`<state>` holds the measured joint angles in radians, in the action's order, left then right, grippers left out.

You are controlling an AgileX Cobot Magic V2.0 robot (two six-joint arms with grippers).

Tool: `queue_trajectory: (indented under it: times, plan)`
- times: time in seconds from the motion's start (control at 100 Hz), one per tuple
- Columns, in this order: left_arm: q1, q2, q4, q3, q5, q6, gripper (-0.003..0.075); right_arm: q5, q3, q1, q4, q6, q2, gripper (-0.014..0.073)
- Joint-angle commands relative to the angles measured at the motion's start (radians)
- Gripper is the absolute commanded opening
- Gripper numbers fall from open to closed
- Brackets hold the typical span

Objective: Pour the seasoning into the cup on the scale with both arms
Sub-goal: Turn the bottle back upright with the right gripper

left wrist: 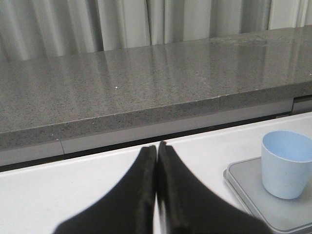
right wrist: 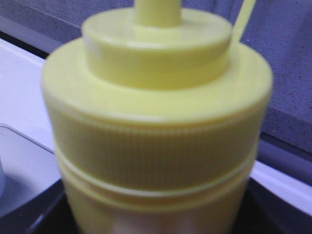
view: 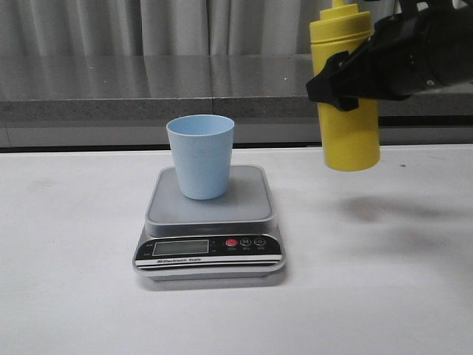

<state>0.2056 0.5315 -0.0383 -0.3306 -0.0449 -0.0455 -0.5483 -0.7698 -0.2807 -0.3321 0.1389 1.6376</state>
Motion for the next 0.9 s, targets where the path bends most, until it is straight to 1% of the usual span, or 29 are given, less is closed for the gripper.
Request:
queue_trajectory:
  times: [0.0,0.06,0.28,0.6,0.89]
  plan:
    - [-0.003,0.003,-0.006,-0.026,-0.082,0.003,-0.0018,-0.254,0.048,0.006,0.07,-0.063,-0.05,0.0065]
    - [-0.003,0.003,-0.006,-0.026,-0.082,0.003,-0.0018,-0.295,0.084,0.006,0.08,-0.063,-0.046,0.0065]
    - [-0.003,0.003,-0.006,-0.026,-0.082,0.003,-0.0018,-0.323,0.109,0.006,0.08,-0.063,0.009,0.0065]
    - [-0.003,0.003,-0.006,-0.026,-0.082,0.003,-0.0018,-0.513,0.109,0.006,0.08,-0.063,0.111,0.0065]
    - [-0.003,0.003,-0.006,-0.026,-0.082,0.003,-0.0018,-0.525,0.109,0.006,0.06,-0.063,0.181,0.0065]
